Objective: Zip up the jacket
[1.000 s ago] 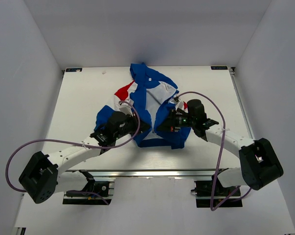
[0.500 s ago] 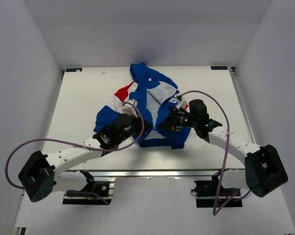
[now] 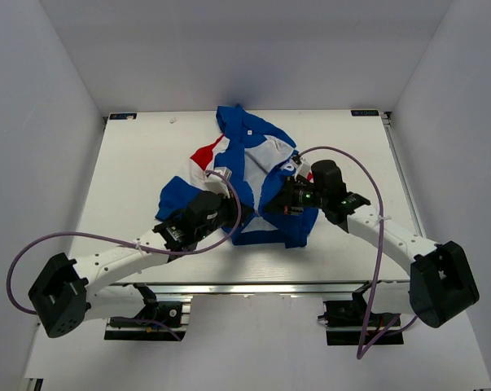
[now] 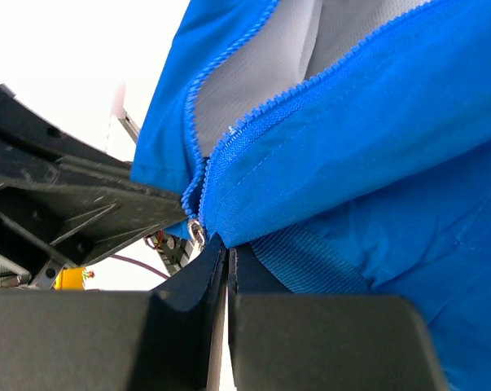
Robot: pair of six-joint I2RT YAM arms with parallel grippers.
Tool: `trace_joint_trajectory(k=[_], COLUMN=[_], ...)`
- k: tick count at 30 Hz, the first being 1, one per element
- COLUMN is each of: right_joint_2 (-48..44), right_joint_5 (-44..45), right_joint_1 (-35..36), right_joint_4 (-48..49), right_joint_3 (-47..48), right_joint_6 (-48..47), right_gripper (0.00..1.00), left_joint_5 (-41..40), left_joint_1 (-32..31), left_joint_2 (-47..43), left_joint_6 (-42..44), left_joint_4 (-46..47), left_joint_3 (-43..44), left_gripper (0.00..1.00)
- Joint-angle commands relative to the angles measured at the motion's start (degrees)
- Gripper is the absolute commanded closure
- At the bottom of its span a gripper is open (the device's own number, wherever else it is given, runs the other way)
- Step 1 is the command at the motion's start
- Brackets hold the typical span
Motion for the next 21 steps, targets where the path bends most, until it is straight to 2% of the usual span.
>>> trace_joint_trajectory(k=[1,8,12,16,21], right_joint_2=[0.83,0.31,-1.27,-1.89,-1.18], right_joint_5=[3.76,-1.42,-2.48,-1.34,0.15], right_joint_1=[-0.49,-0.14,0.57,1.01,0.92], right_joint_4=[-2.17,-2.88,-2.88,-1.30,-1.91], right_joint_3=[4.46,2.89,1.57,0.95,0.42], right_joint_6=[-1.16,-6.43,-8.46,-8.29,-7.41], right_gripper=[1.00,1.00,1.00,1.00,1.00], left_joint_5=[0.39,-1.72,-1.72,-1.63,-1.72], left_joint_1=[-1.24,-1.33,-1.33,-1.33,-1.33], left_joint_2=[-2.78,-0.76,0.82,1.79,0.66], left_joint_6=[2.23,1.71,1.45,1.01,0.31], left_joint_4=[-2.10,-3.94,-3.68,-3.94,-3.94], left_joint_3=[0.64,3.00,4.24,5.38,4.95], left_gripper=[1.00,1.00,0.96,0.85,0.80])
